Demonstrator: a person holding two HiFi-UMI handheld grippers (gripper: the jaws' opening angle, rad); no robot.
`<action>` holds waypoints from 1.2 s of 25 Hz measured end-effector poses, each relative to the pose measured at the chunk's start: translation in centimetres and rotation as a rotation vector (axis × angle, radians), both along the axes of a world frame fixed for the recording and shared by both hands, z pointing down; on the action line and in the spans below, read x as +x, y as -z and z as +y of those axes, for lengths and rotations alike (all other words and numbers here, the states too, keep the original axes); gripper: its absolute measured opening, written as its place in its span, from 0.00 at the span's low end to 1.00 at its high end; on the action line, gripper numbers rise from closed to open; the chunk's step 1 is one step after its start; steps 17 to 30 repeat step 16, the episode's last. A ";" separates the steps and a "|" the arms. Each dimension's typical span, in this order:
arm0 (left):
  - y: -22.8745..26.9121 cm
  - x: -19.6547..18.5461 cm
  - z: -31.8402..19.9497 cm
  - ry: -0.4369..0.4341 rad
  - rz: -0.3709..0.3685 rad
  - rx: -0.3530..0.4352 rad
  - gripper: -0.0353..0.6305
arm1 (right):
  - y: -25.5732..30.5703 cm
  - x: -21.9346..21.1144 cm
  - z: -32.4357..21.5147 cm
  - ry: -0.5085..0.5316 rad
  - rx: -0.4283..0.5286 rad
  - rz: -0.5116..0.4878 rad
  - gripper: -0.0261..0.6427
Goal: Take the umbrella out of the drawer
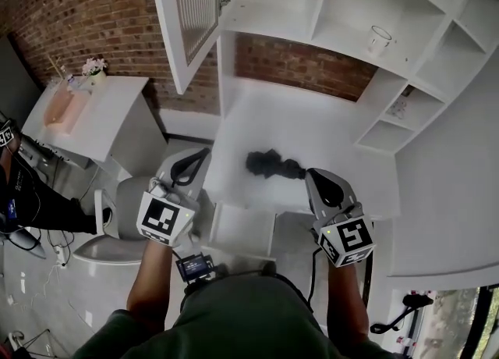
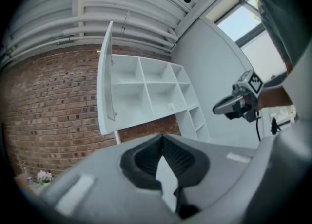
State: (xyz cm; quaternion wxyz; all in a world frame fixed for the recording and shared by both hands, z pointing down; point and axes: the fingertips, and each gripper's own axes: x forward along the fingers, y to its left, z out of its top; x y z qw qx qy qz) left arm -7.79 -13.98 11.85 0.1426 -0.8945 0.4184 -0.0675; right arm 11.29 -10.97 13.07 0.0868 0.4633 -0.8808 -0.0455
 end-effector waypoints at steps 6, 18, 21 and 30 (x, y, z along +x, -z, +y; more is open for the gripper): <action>1.6 -1.5 3.8 -0.043 0.007 0.021 0.06 | 1.5 -0.5 2.9 -0.006 0.020 -0.005 0.05; 1.9 -3.7 5.9 -0.048 0.008 0.011 0.06 | 1.4 -1.3 5.1 -0.030 0.001 0.008 0.05; 1.9 -3.7 5.9 -0.048 0.008 0.011 0.06 | 1.4 -1.3 5.1 -0.030 0.001 0.008 0.05; 1.9 -3.7 5.9 -0.048 0.008 0.011 0.06 | 1.4 -1.3 5.1 -0.030 0.001 0.008 0.05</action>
